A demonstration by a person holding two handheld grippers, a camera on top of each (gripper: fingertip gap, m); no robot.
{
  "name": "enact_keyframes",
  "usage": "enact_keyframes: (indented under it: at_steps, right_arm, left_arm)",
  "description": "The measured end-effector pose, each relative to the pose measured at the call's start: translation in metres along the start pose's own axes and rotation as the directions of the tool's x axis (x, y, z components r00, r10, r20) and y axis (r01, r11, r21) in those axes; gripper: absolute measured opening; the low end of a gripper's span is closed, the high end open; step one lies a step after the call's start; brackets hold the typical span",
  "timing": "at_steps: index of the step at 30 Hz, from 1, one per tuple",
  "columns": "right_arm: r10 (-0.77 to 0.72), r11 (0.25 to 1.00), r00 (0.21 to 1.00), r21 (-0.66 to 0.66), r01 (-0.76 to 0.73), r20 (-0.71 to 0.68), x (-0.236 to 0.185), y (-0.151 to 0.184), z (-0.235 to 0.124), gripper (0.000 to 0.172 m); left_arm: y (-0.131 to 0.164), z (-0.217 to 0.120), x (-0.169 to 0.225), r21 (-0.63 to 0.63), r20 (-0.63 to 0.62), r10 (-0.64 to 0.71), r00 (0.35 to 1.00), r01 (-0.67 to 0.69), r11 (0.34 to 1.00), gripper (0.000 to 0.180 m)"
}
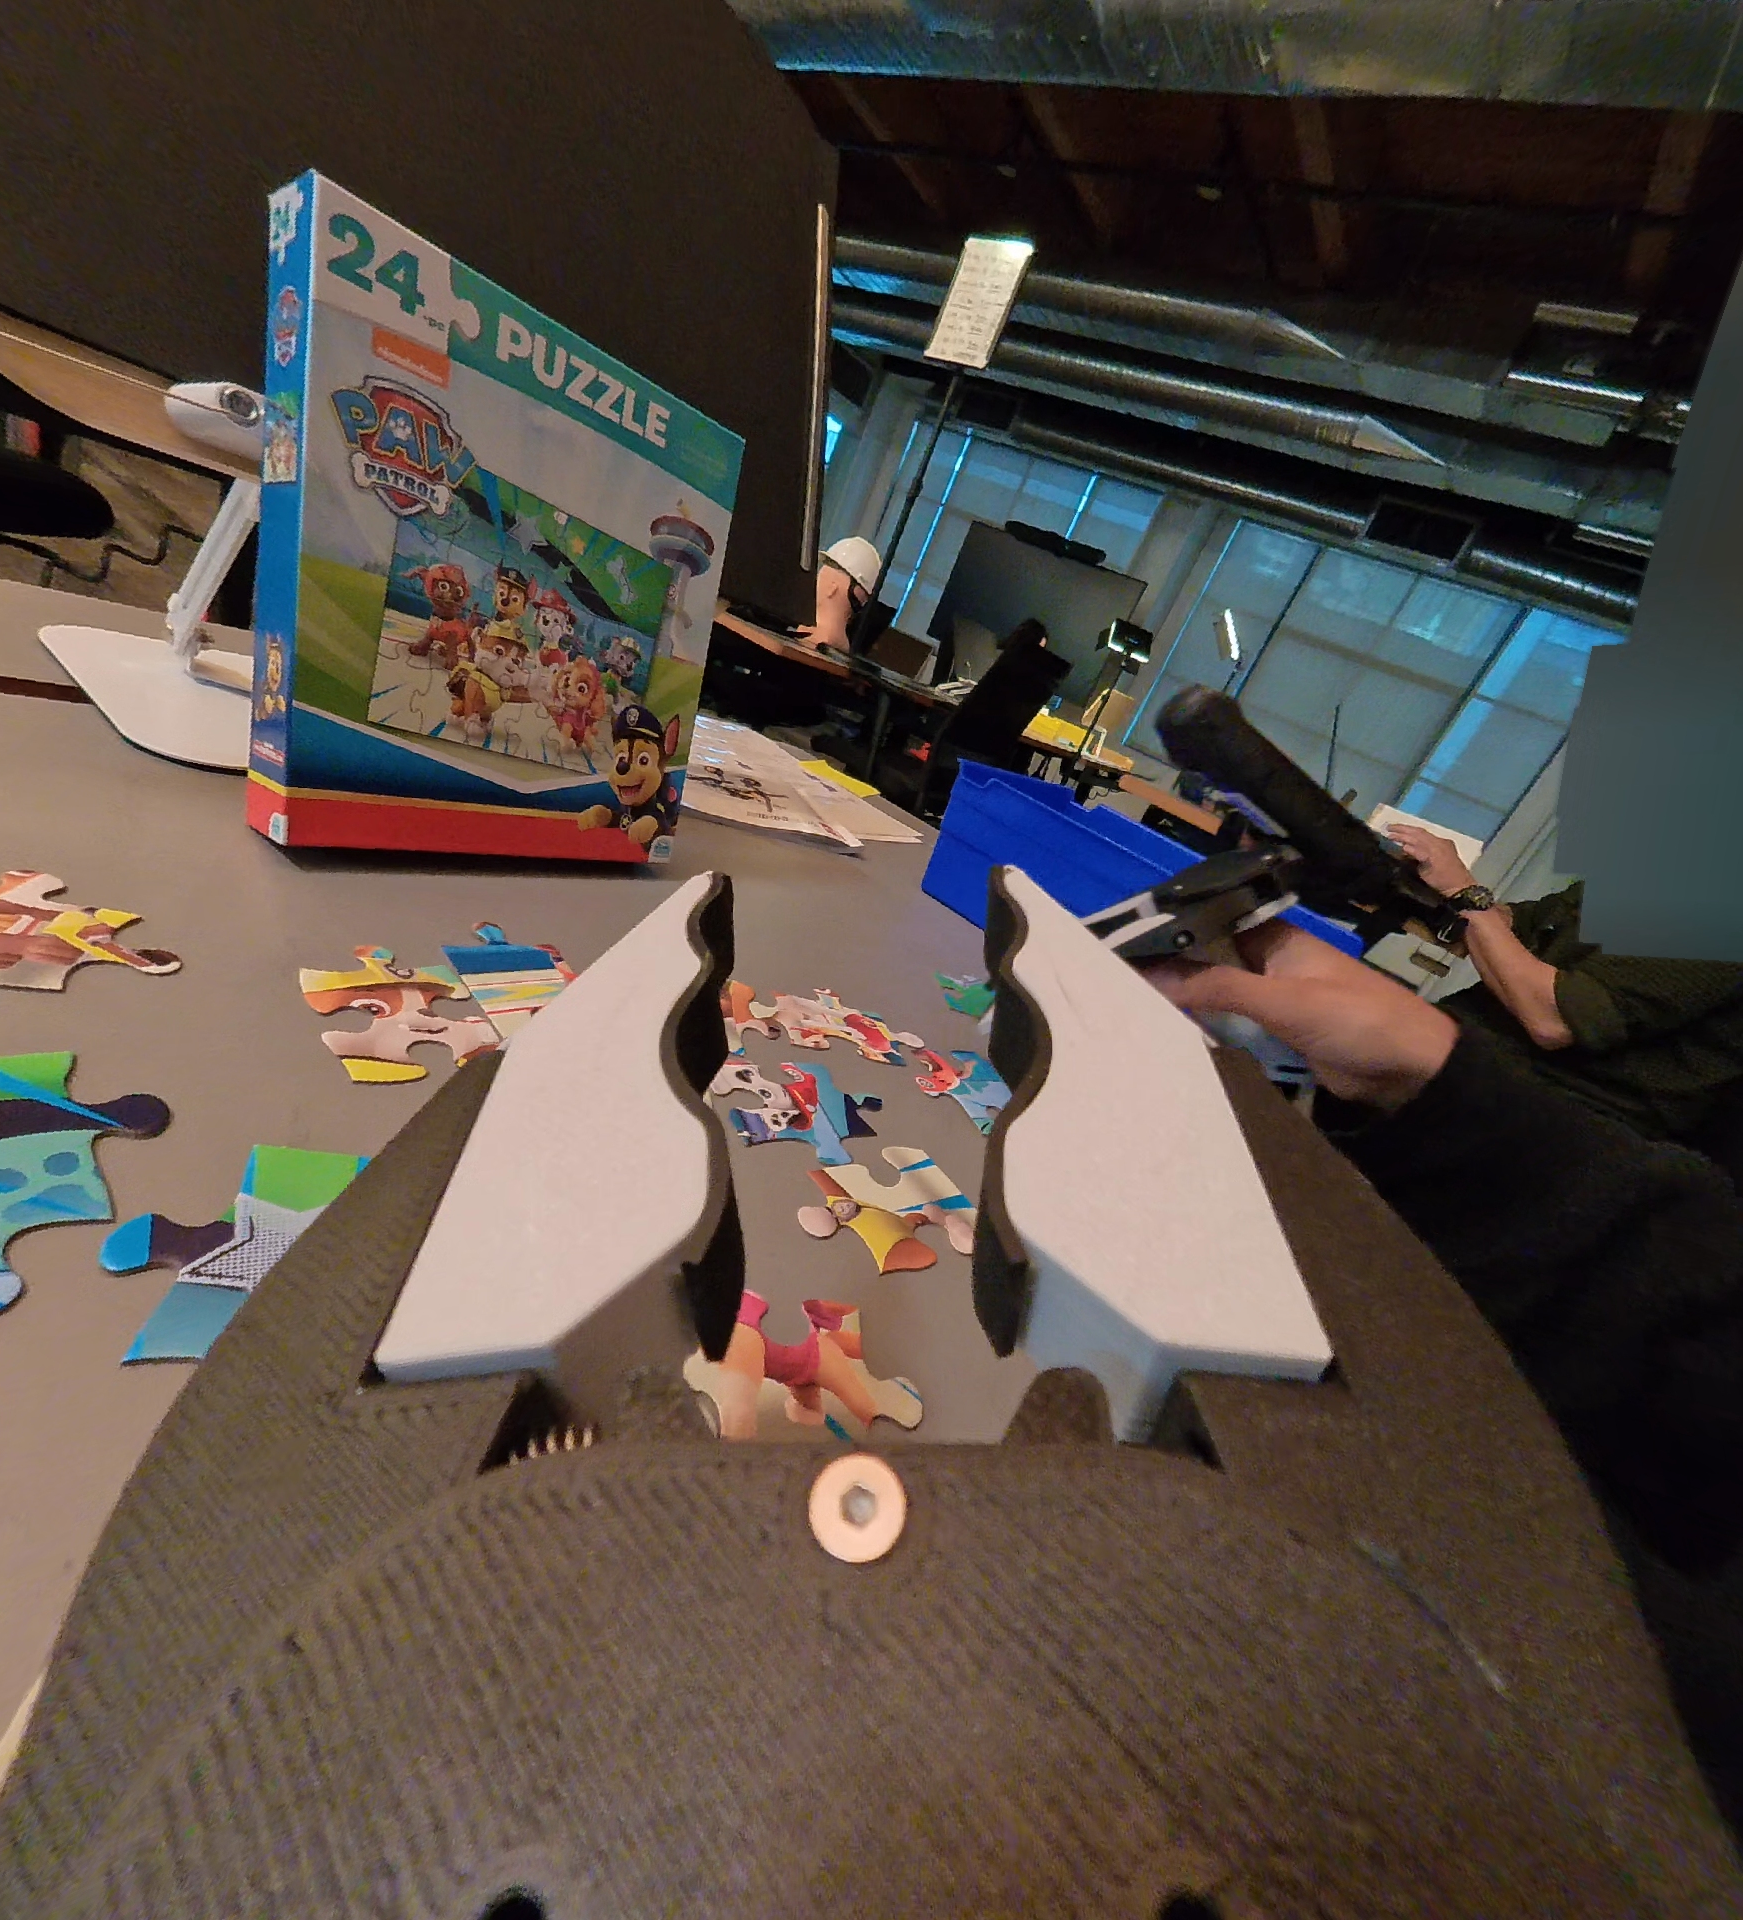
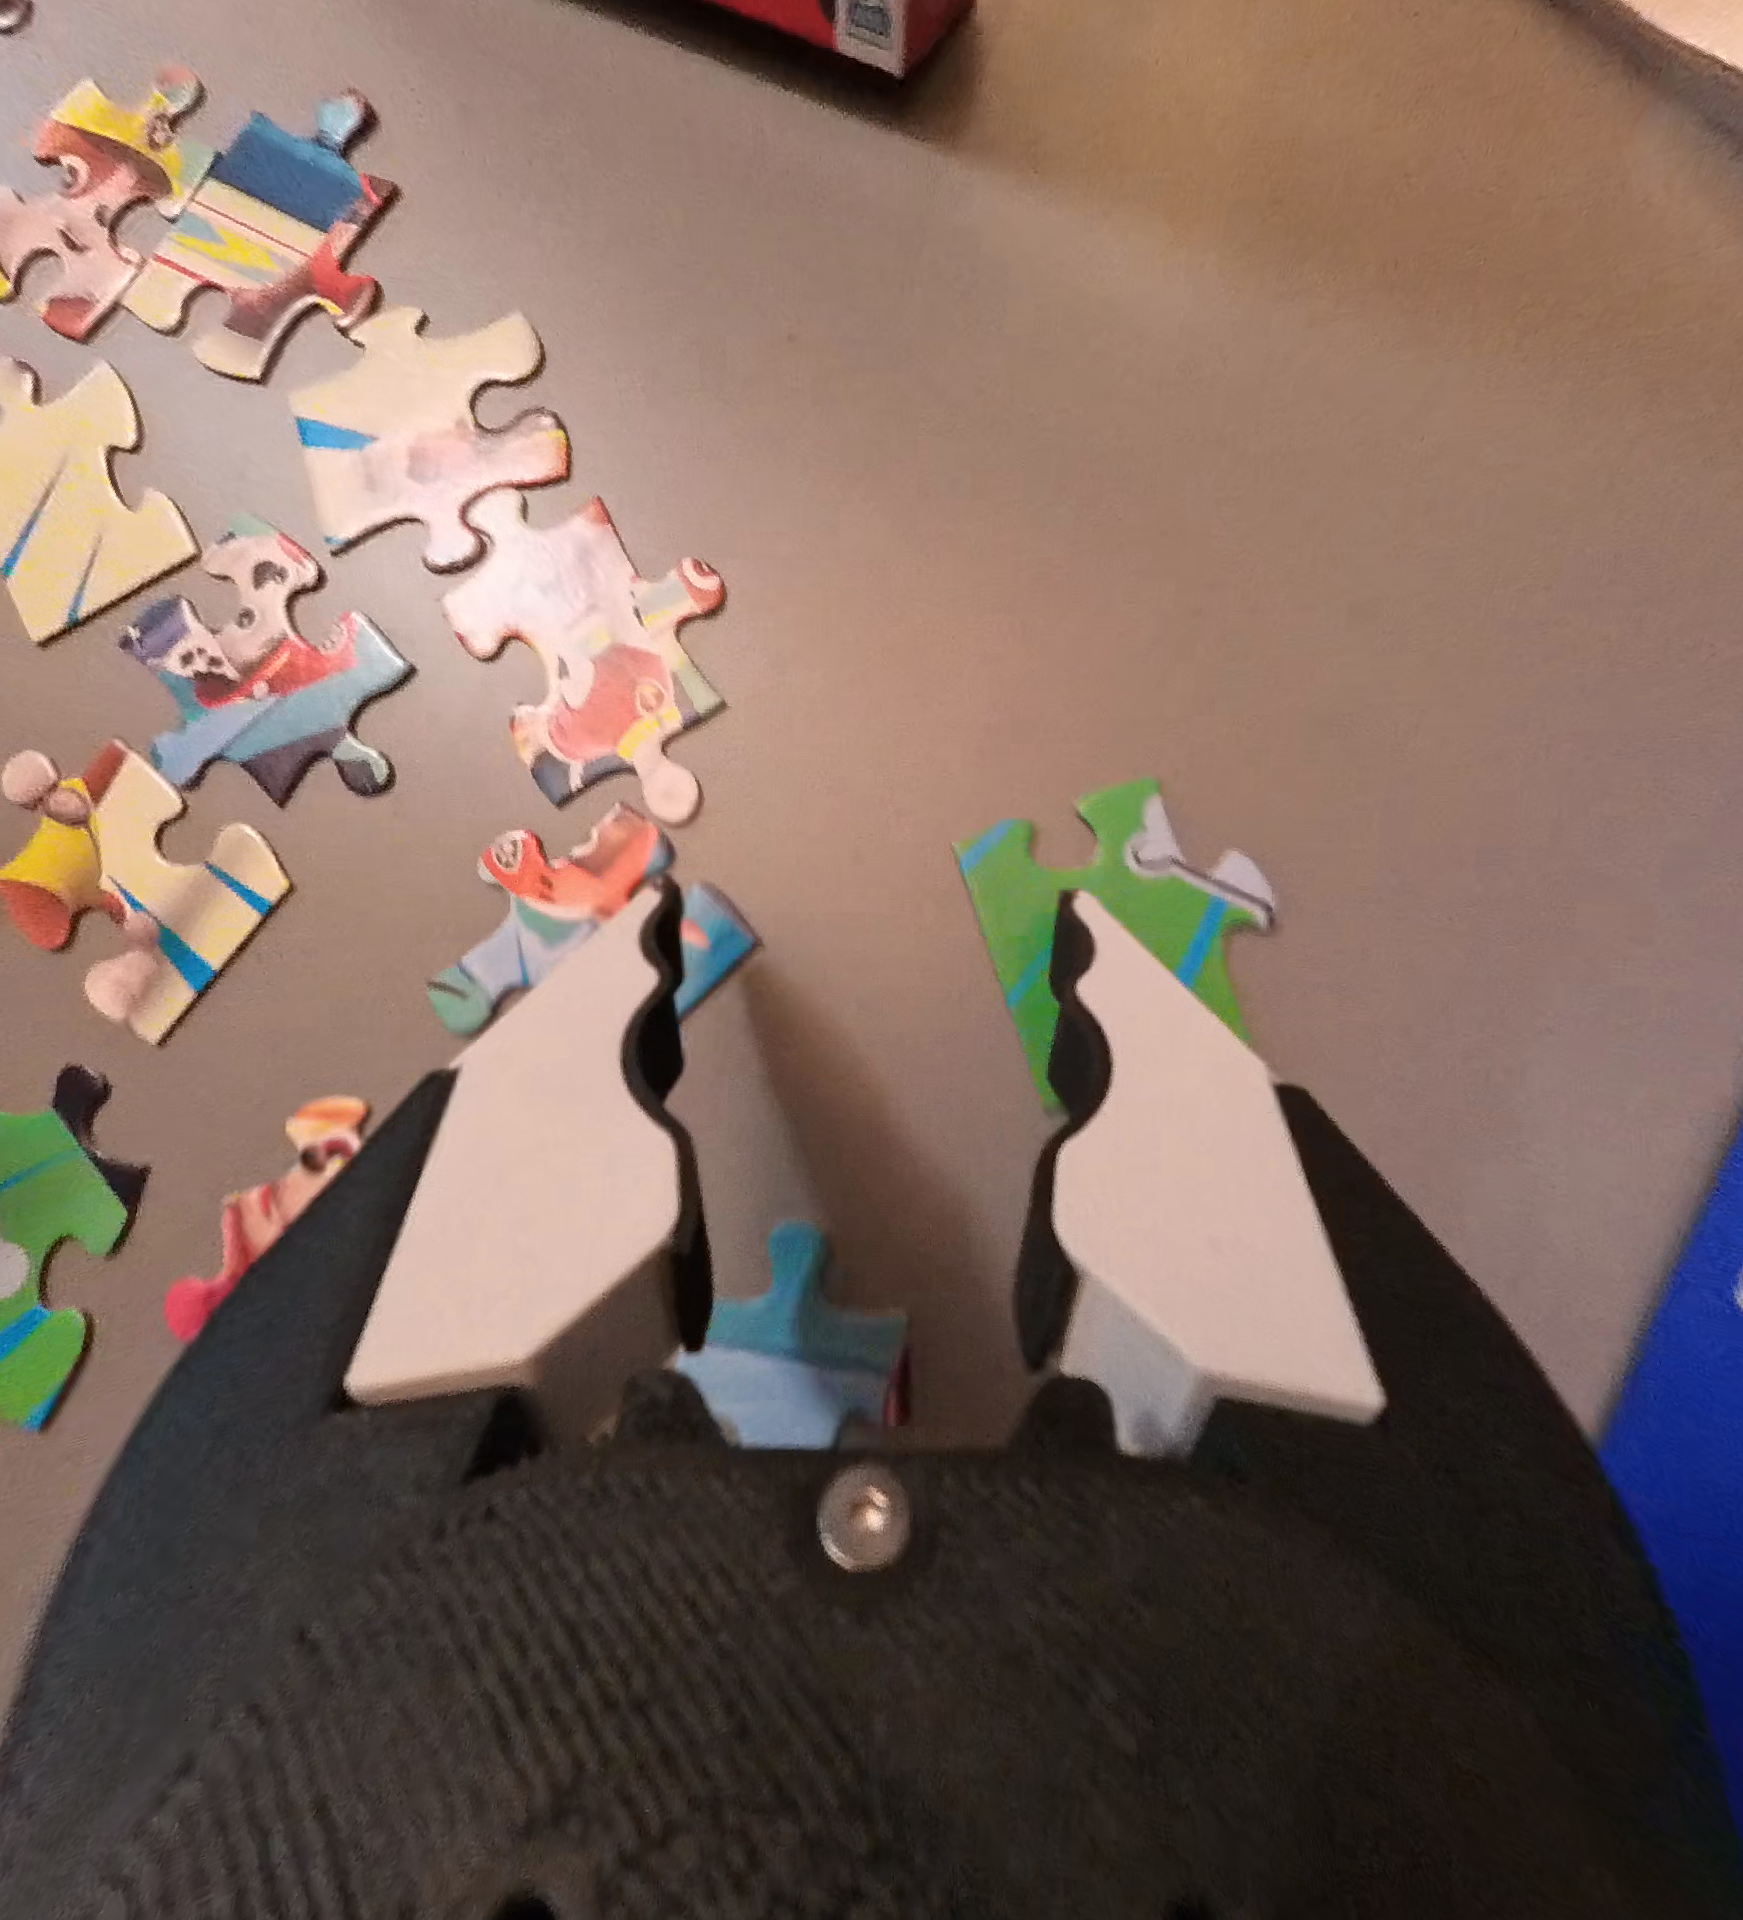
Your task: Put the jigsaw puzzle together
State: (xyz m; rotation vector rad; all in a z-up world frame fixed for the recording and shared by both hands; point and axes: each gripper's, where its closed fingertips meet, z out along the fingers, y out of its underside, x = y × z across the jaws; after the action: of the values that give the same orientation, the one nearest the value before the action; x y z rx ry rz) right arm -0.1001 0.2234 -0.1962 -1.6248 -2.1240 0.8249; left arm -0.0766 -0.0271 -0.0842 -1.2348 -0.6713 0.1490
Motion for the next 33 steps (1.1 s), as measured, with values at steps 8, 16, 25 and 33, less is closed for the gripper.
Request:
enact_keyframes:
  at_steps: [8, 16, 25, 33]
  right_arm:
    - [0.156, 0.988, 0.980, -0.030, -0.154, 0.121, 0.004, 0.028, -0.018, 0.063]
    - [0.135, 0.991, 0.990, 0.021, -0.136, 0.031, 0.046, -0.004, 0.008, 0.066]
    - [0.057, 0.997, 0.988, 0.052, -0.065, 0.141, 0.051, -0.055, 0.046, 0.070]
    - [-0.098, 0.994, 0.993, 0.065, 0.094, 0.071, 0.041, -0.050, 0.051, 0.073]
  left_arm:
    - [0.000, -0.001, 0.002, 0.004, -0.012, -0.015, 1.000, 0.015, 1.000, 0.047]
    - [0.000, -0.001, 0.000, 0.001, 0.005, 0.011, 1.000, -0.011, 1.000, 0.046]
    - [0.001, -0.001, 0.000, -0.003, 0.013, 0.029, 1.000, -0.029, 1.000, 0.046]
    - [0.003, 0.000, 0.002, -0.011, 0.012, 0.051, 0.999, -0.051, 0.999, 0.046]
